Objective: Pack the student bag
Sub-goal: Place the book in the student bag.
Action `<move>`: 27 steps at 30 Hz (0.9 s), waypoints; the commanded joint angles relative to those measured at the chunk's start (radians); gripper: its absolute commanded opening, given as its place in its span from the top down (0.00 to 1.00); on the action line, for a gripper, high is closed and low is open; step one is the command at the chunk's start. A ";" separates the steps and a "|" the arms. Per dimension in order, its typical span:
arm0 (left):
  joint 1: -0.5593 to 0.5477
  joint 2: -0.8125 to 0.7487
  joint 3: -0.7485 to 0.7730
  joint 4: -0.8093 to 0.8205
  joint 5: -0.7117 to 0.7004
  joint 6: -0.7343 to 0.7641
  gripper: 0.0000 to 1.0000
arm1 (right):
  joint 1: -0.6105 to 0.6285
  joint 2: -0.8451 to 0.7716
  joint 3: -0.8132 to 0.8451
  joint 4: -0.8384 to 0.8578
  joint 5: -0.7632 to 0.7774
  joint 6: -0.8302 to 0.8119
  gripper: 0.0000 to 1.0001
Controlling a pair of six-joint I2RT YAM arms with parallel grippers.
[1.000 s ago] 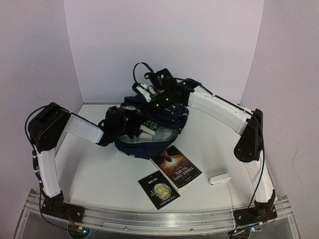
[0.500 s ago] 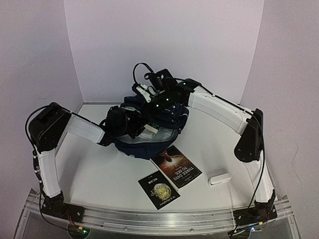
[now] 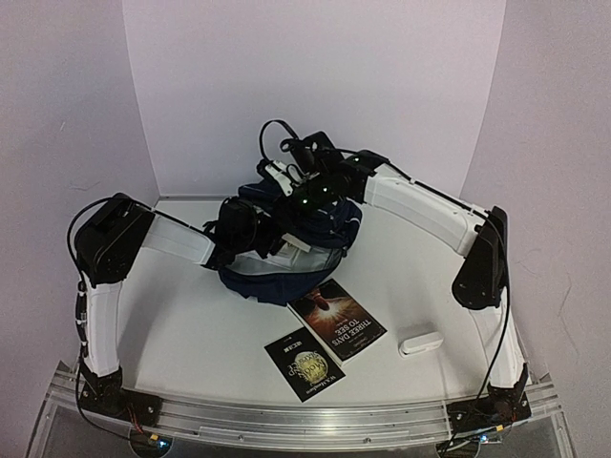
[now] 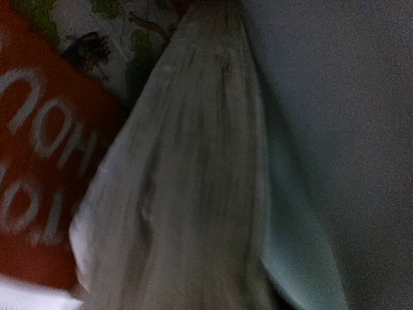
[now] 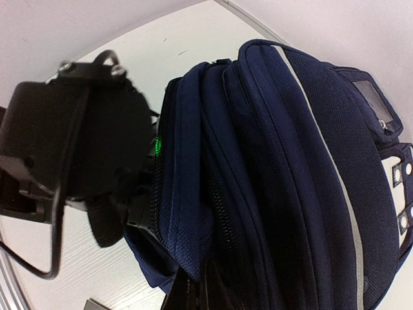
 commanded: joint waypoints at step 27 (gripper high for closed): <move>-0.091 -0.844 -0.531 -0.429 -0.337 0.289 0.00 | -0.052 -0.065 -0.268 0.083 -0.185 0.024 1.00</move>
